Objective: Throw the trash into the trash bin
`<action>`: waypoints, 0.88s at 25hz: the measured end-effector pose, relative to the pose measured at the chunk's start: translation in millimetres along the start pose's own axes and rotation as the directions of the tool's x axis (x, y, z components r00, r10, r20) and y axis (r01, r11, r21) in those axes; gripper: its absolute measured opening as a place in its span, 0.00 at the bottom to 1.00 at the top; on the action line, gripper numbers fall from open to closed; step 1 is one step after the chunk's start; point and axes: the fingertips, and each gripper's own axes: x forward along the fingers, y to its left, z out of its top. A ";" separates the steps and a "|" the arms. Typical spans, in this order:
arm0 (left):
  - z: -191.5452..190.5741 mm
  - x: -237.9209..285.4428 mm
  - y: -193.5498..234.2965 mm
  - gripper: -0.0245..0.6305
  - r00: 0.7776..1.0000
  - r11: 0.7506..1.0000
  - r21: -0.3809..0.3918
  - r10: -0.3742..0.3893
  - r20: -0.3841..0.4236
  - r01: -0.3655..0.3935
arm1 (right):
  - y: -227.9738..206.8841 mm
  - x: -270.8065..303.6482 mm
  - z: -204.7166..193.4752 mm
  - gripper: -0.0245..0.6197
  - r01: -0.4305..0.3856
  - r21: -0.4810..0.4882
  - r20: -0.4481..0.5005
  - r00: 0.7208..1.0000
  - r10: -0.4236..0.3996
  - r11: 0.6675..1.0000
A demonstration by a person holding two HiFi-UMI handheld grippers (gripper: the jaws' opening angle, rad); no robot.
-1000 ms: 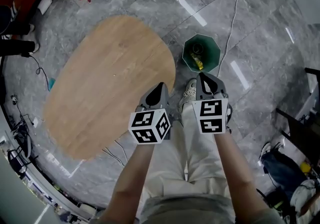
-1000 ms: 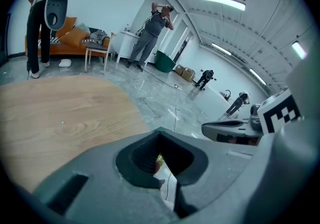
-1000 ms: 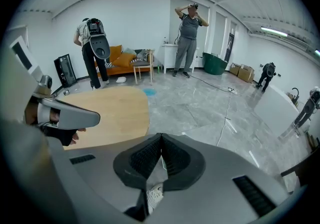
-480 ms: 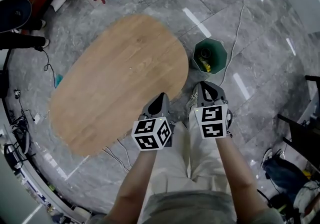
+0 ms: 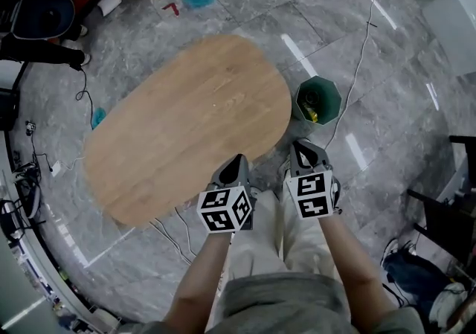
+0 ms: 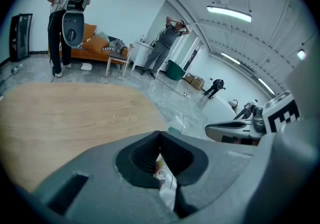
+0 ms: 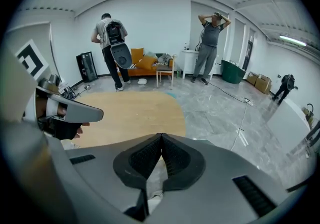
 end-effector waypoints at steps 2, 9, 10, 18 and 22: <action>2.0 -14.5 1.1 0.04 1.000 1.000 -0.007 0.010 0.007 -0.009 | 10.6 -9.4 7.4 0.05 -0.020 -0.022 0.007 1.000 0.020 1.000; 18.3 -63.5 -1.7 0.04 0.998 0.999 -0.021 0.033 0.052 -0.032 | 50.8 -45.2 35.8 0.05 -0.097 -0.080 0.034 0.994 0.100 0.992; 22.2 -70.3 -3.0 0.04 0.997 0.999 -0.022 0.035 0.063 -0.034 | 56.4 -50.7 40.1 0.05 -0.108 -0.091 0.041 0.993 0.112 0.990; 49.9 -121.7 -9.1 0.04 0.988 0.997 -0.033 0.072 0.135 -0.068 | 86.4 -93.6 71.0 0.05 -0.172 -0.163 0.080 0.979 0.186 0.972; 60.5 -146.4 -10.1 0.04 0.982 0.996 -0.033 0.090 0.166 -0.086 | 99.2 -111.2 83.8 0.05 -0.205 -0.194 0.092 0.970 0.225 0.959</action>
